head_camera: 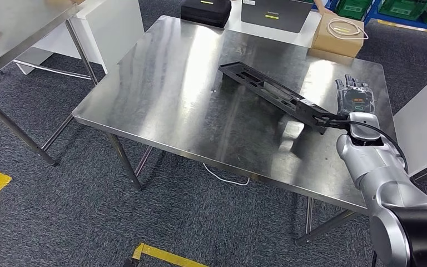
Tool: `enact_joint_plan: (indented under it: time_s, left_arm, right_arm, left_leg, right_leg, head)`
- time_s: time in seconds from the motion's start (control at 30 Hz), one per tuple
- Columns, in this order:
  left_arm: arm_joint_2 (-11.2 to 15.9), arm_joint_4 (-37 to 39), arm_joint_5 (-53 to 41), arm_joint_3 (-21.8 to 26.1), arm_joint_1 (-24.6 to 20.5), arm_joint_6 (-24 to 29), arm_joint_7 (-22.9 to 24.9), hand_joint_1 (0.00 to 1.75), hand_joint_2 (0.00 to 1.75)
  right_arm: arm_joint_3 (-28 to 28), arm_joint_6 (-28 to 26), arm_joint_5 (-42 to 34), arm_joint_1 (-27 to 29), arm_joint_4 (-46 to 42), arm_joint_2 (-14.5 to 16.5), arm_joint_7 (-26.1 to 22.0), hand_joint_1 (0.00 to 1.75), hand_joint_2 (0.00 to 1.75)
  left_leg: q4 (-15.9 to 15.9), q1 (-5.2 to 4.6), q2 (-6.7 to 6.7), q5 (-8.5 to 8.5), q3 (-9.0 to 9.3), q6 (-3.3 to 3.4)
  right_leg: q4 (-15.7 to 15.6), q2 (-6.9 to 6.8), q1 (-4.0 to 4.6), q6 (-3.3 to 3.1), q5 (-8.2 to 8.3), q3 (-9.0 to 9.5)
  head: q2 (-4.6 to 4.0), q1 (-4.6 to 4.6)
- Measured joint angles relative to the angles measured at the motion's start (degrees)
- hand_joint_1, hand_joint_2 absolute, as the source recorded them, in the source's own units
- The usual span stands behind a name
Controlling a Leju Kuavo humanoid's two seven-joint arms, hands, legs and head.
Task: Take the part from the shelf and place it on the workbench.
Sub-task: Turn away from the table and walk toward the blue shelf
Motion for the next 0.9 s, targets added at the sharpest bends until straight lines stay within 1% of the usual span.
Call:
enact_joint_plan:
  time_s: [0.13,0.3,0.37,0.4,0.43,0.47,0.5,0.53,0.57,0.6,0.63,0.67,0.7,0.73,0.77,0.8,0.83,0.87,0.9]
  left_arm:
    - [0.00,0.01,-0.18,0.00,0.00,-0.33,0.71,0.00,0.00]
    - [0.05,0.00,-0.50,0.00,0.00,-0.58,0.86,0.00,0.00]
    - [0.08,0.00,-0.56,0.00,0.00,-0.67,0.86,0.00,0.00]
    - [0.10,-0.01,-0.58,0.00,0.00,-0.70,0.86,0.00,0.00]
    - [0.11,-0.01,-0.61,-0.01,0.00,-0.75,0.86,0.00,0.00]
    - [0.13,-0.02,-0.62,-0.01,0.00,-0.84,0.86,0.00,0.00]
    - [0.15,-0.02,-0.63,-0.02,0.00,-0.93,0.86,0.00,0.00]
    - [0.14,-0.02,-0.64,-0.02,0.00,-1.01,0.86,0.00,0.00]
    - [0.16,-0.02,-0.65,-0.02,0.02,-1.09,0.86,0.00,0.00]
    - [0.16,-0.02,-0.66,-0.02,0.02,-1.11,0.86,0.00,0.00]
    - [0.15,-0.01,-0.66,-0.02,0.03,-1.13,0.86,0.00,0.00]
    - [0.15,-0.01,-0.67,-0.02,0.05,-1.14,0.86,0.00,0.00]
    - [0.14,0.00,-0.67,-0.02,0.06,-1.14,0.86,0.00,0.00]
    - [0.13,0.01,-0.68,-0.02,0.07,-1.15,0.86,0.00,0.00]
    - [0.12,0.01,-0.68,-0.03,0.06,-1.15,0.86,0.00,0.00]
    - [0.12,0.01,-0.68,-0.03,0.08,-1.15,0.86,0.00,0.00]
    - [0.12,0.01,-0.68,-0.03,0.09,-1.15,0.86,0.00,0.00]
    - [0.11,0.01,-0.68,-0.03,0.13,-1.15,0.87,0.00,0.00]
    - [0.13,0.01,-0.68,-0.03,0.20,-1.15,0.88,0.00,0.00]
  right_arm:
    - [0.00,0.34,0.01,-0.01,0.00,0.02,0.00,0.00,1.75]
    - [0.00,0.66,0.01,-0.09,0.00,0.17,0.00,0.00,1.75]
    - [0.00,0.66,0.01,-0.10,0.00,0.28,0.00,0.00,1.75]
    - [0.00,0.66,0.01,-0.10,0.01,0.31,0.00,0.00,1.75]
    - [0.00,0.67,0.01,-0.09,0.02,0.31,0.00,0.00,1.75]
    - [0.01,0.70,0.01,-0.09,0.03,0.29,0.01,0.00,1.75]
    - [0.01,0.73,0.01,-0.09,0.05,0.26,0.01,0.00,1.75]
    - [0.02,0.76,0.01,-0.10,0.05,0.23,0.03,0.00,1.75]
    - [0.02,0.79,0.02,-0.10,0.08,0.22,0.04,0.00,1.75]
    - [0.02,0.81,0.04,-0.09,0.13,0.21,0.05,0.00,1.75]
    - [0.02,0.84,0.06,-0.07,0.19,0.20,0.07,0.00,1.75]
    - [0.02,0.86,0.08,-0.05,0.24,0.20,0.07,0.00,1.75]
    - [0.02,0.87,0.09,-0.07,0.27,0.22,0.07,0.00,1.75]
    - [0.02,0.87,0.09,-0.15,0.28,0.24,0.07,0.00,1.75]
    - [0.02,0.87,0.09,-0.25,0.27,0.26,0.07,0.00,1.75]
    - [0.02,0.86,0.09,-0.34,0.25,0.28,0.08,0.00,1.75]
    - [0.02,0.86,0.09,-0.47,0.24,0.27,0.08,0.00,1.75]
    - [0.02,0.86,0.09,-0.55,0.23,0.27,0.09,0.00,1.75]
    - [0.03,0.86,0.09,-0.61,0.26,0.30,0.09,0.00,1.75]
  left_leg:
    - [0.00,0.00,0.00,0.00,0.00,0.00]
    - [0.16,-0.55,-0.09,-0.06,-0.22,0.14]
    - [0.19,-0.77,-0.11,0.06,-0.33,0.43]
    - [0.05,-0.88,-0.11,0.23,-0.34,0.71]
    - [-0.22,-0.89,-0.03,0.53,-0.34,1.09]
    - [-0.51,-0.88,0.06,0.83,-0.40,1.48]
    - [-0.79,-0.87,0.16,1.16,-0.55,1.91]
    - [-0.94,-0.88,0.25,1.47,-0.82,2.24]
    - [-0.96,-1.05,0.28,1.73,-1.20,2.45]
    - [-0.95,-1.27,0.31,2.06,-1.63,2.60]
    - [-0.95,-1.54,0.31,2.46,-2.11,2.67]
    - [-0.94,-1.83,0.30,2.91,-2.61,2.68]
    - [-0.93,-2.07,0.29,3.43,-3.15,2.65]
    - [-0.92,-2.25,0.28,4.00,-3.69,2.56]
    - [-0.90,-2.37,0.26,4.58,-4.15,2.38]
    - [-0.95,-2.45,0.26,5.16,-4.43,2.11]
    - [-1.01,-2.49,0.24,5.73,-4.54,1.80]
    - [-1.23,-2.52,0.21,6.41,-4.52,1.48]
    - [-1.58,-2.55,0.14,7.23,-4.49,1.22]
  right_leg:
    - [0.00,0.00,0.00,0.01,0.01,0.00]
    - [-0.18,0.00,-0.23,0.57,0.38,-0.06]
    - [-0.32,0.01,-0.43,0.92,0.61,-0.03]
    - [-0.45,0.02,-0.61,1.18,0.77,-0.05]
    - [-0.25,0.02,-0.79,1.27,0.59,-0.14]
    - [0.77,-0.02,-0.85,0.96,-0.35,-0.57]
    - [3.10,-0.06,-0.80,0.32,-2.13,-1.47]
    - [6.74,-0.10,-0.55,-0.56,-4.59,-2.82]
    - [11.10,-0.12,-0.16,-1.37,-7.21,-4.49]
    - [15.13,-0.11,0.27,-1.85,-9.29,-5.91]
    - [17.55,-0.11,0.79,-2.07,-10.44,-6.48]
    - [17.79,-0.11,1.32,-2.16,-10.61,-5.90]
    - [15.73,-0.11,1.89,-2.23,-9.90,-4.10]
    - [12.02,-0.11,2.44,-2.46,-8.84,-1.49]
    - [8.32,-0.08,2.97,-2.99,-7.95,0.93]
    - [5.57,-0.06,3.50,-3.59,-7.01,2.48]
    - [4.08,-0.03,3.82,-4.27,-6.43,3.11]
    - [3.83,-0.02,4.03,-4.86,-5.87,2.86]
    - [3.90,-0.05,3.99,-5.17,-4.99,2.31]
  head:
    - [0.00,0.01]
    - [0.00,-0.03]
    - [0.00,-0.02]
    - [0.00,-0.02]
    - [0.00,0.00]
    - [0.00,0.05]
    - [0.00,0.16]
    - [0.00,0.26]
    - [0.00,0.34]
    - [0.00,0.41]
    - [0.00,0.39]
    - [0.00,0.39]
    - [0.00,0.37]
    - [0.00,0.37]
    - [0.00,0.33]
    - [0.00,0.28]
    - [0.00,0.31]
    - [0.00,0.29]
    - [0.00,0.34]
